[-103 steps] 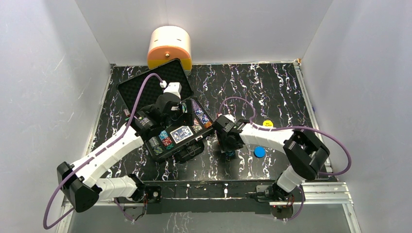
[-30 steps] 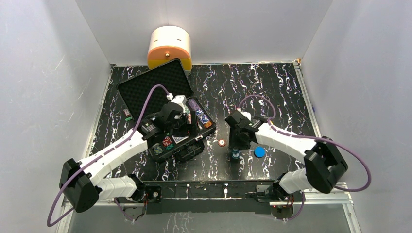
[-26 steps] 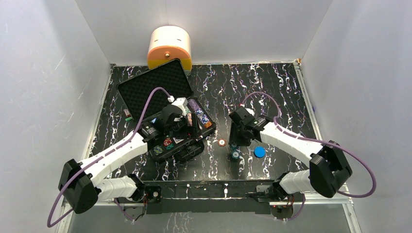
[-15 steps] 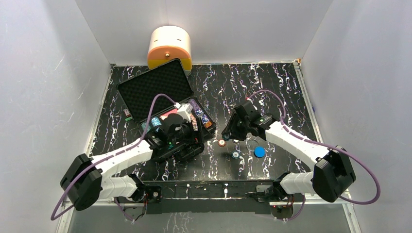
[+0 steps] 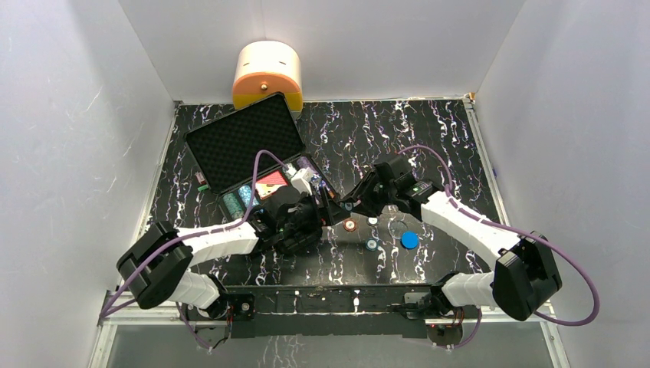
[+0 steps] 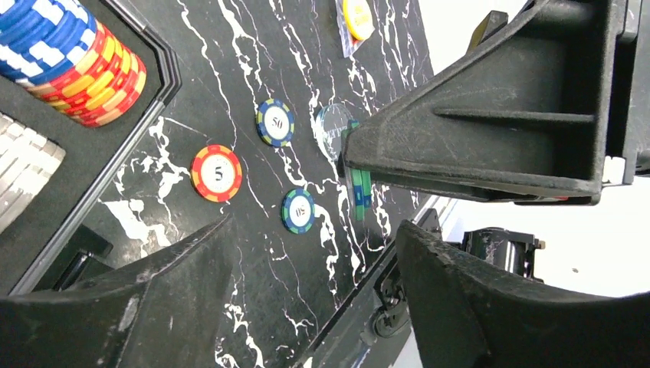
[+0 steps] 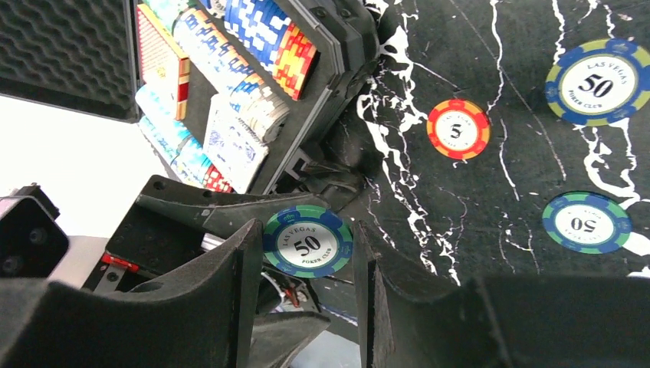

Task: Pack up texas hold em set

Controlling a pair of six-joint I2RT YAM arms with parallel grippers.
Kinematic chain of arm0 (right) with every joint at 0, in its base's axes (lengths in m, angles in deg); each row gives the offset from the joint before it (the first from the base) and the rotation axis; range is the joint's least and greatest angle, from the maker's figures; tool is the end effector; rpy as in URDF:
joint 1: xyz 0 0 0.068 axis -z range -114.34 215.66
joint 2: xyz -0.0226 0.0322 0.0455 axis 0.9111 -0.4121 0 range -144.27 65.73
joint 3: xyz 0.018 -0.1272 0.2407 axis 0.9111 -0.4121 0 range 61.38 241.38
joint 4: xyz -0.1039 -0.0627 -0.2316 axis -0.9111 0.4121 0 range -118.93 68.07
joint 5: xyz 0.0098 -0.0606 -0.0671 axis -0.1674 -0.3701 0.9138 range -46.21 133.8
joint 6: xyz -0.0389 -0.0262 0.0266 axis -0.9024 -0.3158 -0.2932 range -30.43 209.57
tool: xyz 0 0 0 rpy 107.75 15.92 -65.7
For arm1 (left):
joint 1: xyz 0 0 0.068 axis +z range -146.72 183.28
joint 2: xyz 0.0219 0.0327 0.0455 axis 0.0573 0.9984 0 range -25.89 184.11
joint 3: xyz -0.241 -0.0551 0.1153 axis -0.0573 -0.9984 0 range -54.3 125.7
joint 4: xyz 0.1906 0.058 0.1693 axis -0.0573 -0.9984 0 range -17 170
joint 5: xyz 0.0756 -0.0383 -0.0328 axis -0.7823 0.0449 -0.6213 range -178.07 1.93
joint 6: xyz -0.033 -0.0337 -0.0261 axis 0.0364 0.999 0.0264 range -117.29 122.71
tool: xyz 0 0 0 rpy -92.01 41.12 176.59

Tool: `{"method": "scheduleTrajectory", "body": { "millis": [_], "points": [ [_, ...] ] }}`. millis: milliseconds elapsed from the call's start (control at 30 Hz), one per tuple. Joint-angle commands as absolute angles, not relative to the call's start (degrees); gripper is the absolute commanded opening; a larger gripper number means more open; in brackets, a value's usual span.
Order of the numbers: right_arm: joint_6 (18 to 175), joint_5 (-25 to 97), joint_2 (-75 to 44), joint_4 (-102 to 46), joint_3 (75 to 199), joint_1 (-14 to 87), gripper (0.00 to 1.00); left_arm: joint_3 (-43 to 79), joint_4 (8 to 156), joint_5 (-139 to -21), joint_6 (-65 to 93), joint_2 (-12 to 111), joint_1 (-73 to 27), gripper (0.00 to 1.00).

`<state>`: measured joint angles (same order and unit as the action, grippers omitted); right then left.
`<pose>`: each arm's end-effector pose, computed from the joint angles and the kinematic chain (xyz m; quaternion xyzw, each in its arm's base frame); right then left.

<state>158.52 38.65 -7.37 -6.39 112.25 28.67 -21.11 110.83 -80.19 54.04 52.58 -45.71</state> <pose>0.2142 0.1653 0.2519 0.2373 0.8913 0.3316 0.1984 0.1853 -0.2205 0.2130 0.0260 0.7893 -0.5040 0.3498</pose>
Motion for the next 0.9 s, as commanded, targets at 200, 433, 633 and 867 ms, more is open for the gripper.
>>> {"method": "scheduleTrajectory", "body": {
  "millis": [200,433,633,867],
  "points": [
    [161.1,34.9,-6.9,-11.2,112.2,29.4,0.34,-22.4,122.3,-85.9,59.0,52.9,-46.1,0.53],
    [160.5,32.6,-7.6,-13.6,111.3,29.5,0.35,-21.3,123.3,-85.5,60.6,54.8,-46.1,0.24],
    [158.0,31.1,-8.4,-14.1,111.3,29.6,0.37,-20.6,123.1,-84.7,59.9,55.3,-46.1,0.00],
    [138.8,33.0,-10.1,-5.4,120.9,36.0,0.79,-13.5,97.4,-84.4,41.1,47.4,-46.0,0.00]
  ]
}}
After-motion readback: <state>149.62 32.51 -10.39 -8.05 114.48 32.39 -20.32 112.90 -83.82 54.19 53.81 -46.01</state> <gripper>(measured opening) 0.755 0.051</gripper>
